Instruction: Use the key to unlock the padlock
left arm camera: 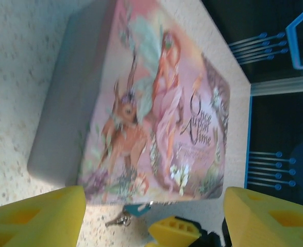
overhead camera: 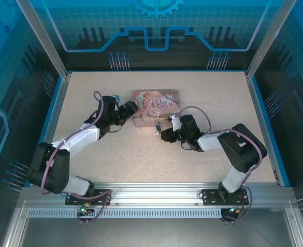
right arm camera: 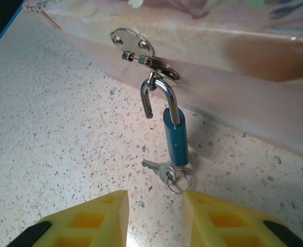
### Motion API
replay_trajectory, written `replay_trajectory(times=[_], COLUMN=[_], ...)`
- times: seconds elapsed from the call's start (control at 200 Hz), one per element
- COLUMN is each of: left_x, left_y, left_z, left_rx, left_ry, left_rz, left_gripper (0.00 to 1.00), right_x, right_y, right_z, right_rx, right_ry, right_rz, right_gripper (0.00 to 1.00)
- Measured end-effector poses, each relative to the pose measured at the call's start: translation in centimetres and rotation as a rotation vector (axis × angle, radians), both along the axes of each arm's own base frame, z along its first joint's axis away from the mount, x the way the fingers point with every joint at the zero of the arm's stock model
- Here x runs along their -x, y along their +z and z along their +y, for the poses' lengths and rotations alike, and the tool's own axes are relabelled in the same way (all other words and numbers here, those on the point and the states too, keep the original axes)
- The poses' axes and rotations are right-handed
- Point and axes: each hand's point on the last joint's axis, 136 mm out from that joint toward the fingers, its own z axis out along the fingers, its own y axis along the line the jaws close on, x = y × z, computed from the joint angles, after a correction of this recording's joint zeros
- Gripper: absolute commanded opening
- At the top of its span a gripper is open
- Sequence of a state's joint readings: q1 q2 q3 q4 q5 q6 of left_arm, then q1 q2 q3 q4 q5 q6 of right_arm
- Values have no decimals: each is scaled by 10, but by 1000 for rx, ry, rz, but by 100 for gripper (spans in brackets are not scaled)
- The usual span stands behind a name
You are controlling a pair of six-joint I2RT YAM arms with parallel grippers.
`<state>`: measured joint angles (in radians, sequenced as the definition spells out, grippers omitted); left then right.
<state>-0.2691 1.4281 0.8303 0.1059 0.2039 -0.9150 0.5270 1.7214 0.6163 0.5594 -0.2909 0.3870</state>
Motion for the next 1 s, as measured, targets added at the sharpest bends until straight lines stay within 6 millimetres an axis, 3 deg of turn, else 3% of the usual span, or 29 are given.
replay_trajectory(times=[0.13, 0.31, 0.49, 0.72, 0.855, 0.995], left_x=[-21, -43, -53, -60, -61, -59], left_y=[9, -18, -35, -34, -34, -34], left_z=[10, 2, -3, -9, -14, -18], left_rx=[-12, -20, -13, 18, 23, 32], left_ry=[13, -18, -34, -38, -46, -51], left_rz=[-31, 14, 39, 28, 20, 19], left_gripper=[72, 72, 72, 71, 71, 72], right_x=[-2, -6, -13, -23, -28, -29], right_y=[-1, -4, -13, -11, -8, -7], right_z=[1, 3, 7, 14, 18, 18], right_rx=[5, 10, 15, -15, -29, -33], right_ry=[11, 21, 23, 31, 38, 33], right_rz=[-24, -52, -51, -74, -83, -80], right_gripper=[47, 46, 43, 39, 28, 27])
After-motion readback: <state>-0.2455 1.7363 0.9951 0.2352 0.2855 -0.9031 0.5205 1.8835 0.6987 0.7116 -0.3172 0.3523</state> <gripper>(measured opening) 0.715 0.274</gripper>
